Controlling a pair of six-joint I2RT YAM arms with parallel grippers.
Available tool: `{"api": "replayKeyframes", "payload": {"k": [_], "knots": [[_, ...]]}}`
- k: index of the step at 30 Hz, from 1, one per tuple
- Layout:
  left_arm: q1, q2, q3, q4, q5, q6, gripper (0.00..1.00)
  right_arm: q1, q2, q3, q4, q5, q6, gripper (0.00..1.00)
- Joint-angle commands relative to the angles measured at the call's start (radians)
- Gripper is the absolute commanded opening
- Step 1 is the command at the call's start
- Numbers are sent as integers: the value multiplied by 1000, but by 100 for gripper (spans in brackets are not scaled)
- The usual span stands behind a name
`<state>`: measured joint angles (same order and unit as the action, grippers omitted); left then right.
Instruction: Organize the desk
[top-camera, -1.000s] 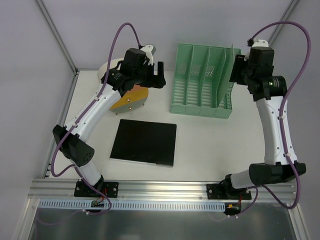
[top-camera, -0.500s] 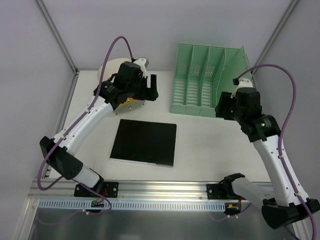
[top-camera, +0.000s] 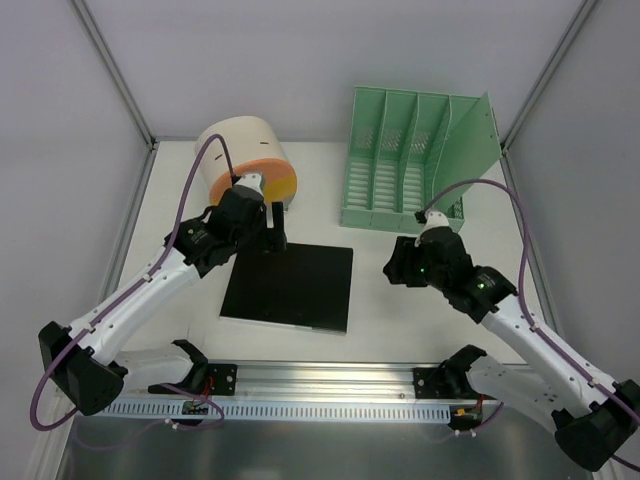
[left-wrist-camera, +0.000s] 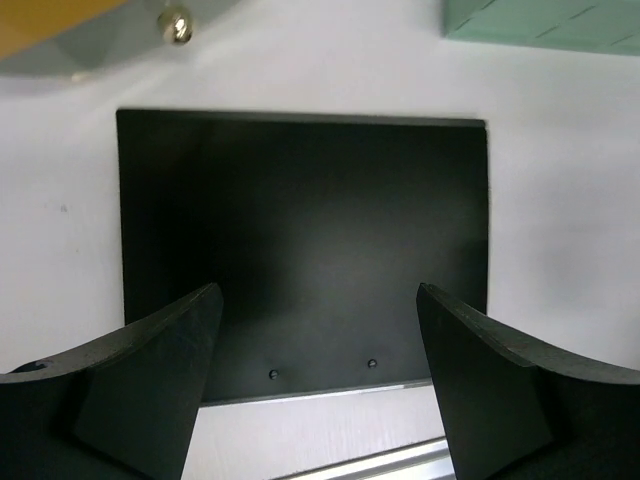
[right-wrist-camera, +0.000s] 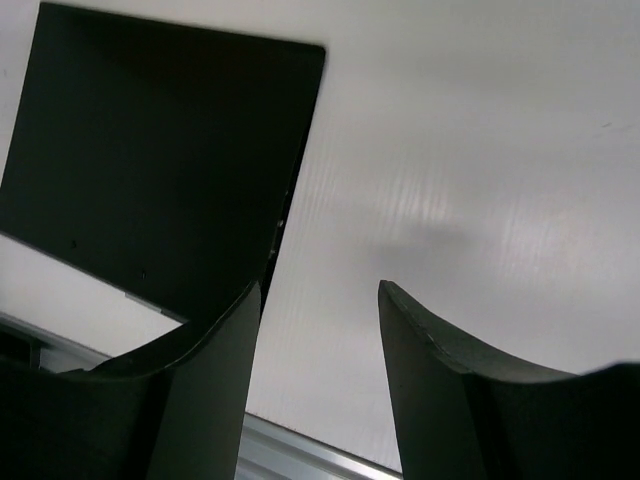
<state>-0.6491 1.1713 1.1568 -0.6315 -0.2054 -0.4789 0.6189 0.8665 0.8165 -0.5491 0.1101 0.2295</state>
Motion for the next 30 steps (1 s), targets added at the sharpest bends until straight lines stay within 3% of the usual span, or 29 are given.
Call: {"api": "replayKeyframes", "payload": {"k": [1, 6, 15, 24, 30], "knots": [[-7, -61, -121, -14, -112, -125, 80, 82, 5, -112, 193, -43, 140, 55], [-7, -105, -230, -14, -176, -199, 80, 197, 66, -238, 389, -39, 246, 55], [-6, -167, -382, -33, -315, -340, 83, 295, 192, -419, 719, -55, 398, 55], [37, -159, -505, 47, -283, -357, 85, 349, 259, -523, 943, -61, 487, 56], [92, -160, -569, 98, -233, -349, 85, 372, 282, -547, 972, -41, 510, 56]]}}
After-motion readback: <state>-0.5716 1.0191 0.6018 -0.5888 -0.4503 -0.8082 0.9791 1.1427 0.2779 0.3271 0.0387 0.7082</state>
